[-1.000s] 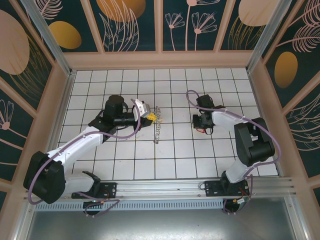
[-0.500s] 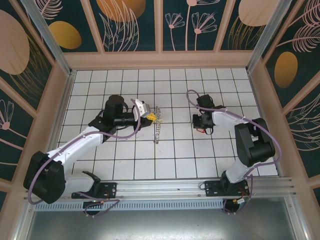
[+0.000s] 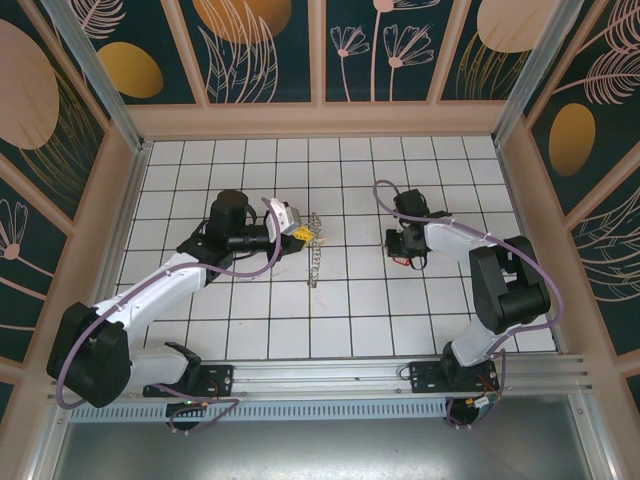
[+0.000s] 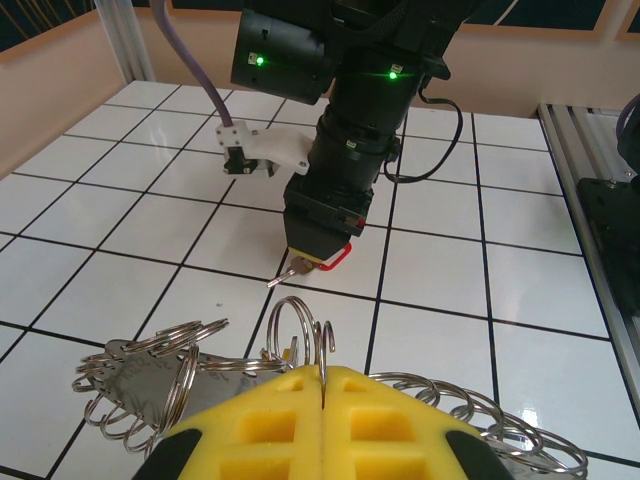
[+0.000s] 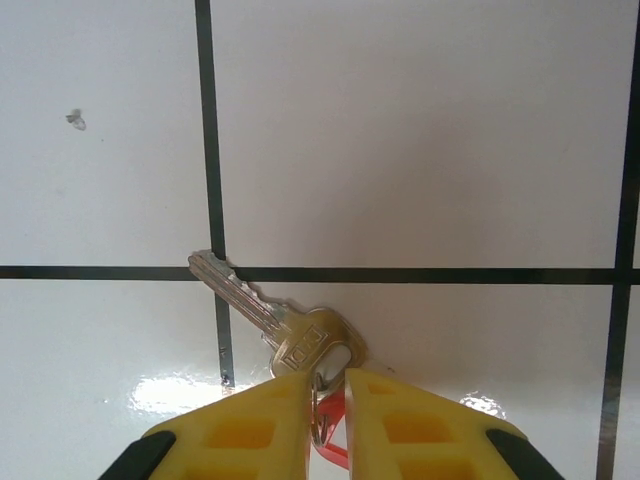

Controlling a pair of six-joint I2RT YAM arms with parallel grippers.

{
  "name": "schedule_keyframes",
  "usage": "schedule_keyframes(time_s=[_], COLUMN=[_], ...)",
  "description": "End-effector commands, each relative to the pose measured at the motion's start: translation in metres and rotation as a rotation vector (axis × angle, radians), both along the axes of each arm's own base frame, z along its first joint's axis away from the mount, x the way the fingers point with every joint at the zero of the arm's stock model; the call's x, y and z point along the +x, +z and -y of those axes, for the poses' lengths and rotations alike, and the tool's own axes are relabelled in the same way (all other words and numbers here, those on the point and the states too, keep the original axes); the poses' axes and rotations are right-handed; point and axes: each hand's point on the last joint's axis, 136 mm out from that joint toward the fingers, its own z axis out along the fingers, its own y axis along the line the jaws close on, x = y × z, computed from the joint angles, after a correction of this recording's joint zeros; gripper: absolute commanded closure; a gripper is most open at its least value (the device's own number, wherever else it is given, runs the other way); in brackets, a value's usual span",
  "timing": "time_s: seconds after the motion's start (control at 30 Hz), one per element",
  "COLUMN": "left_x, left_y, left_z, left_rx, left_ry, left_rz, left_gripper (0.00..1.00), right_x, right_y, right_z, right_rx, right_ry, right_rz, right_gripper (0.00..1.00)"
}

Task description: Put the keys on the keyring

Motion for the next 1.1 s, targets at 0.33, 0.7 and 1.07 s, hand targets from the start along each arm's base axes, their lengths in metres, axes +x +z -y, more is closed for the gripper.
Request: schedule_keyframes(time_s=[0.33,0.7,1.07], left_x=[0.0016,0.0018,0.0012], left_y=[0.0077,0.0063,0.0052], left_z=[0.0037,0.0037,0.0040], left_rx=[-0.020,-0.019,-0.017], left_ry=[-0.015,-0.014,-0.017], left_rz=[0.025,0.020,0.020], left_gripper=[1.00,1.00,1.00], right_x=[-0.0070,-0.0064,-0.0032], right_y=[-0.0118,-0.0141,-0.0096], right_z=[0.0032,0.0026,0.0018], right_rx=[-0.004,-0.007,0.001], right_ry=[-0.012,-0.007,-0.010], right_rz=[-0.052,-0.055,-0.037], right_gripper=[0.85,0.87,0.89])
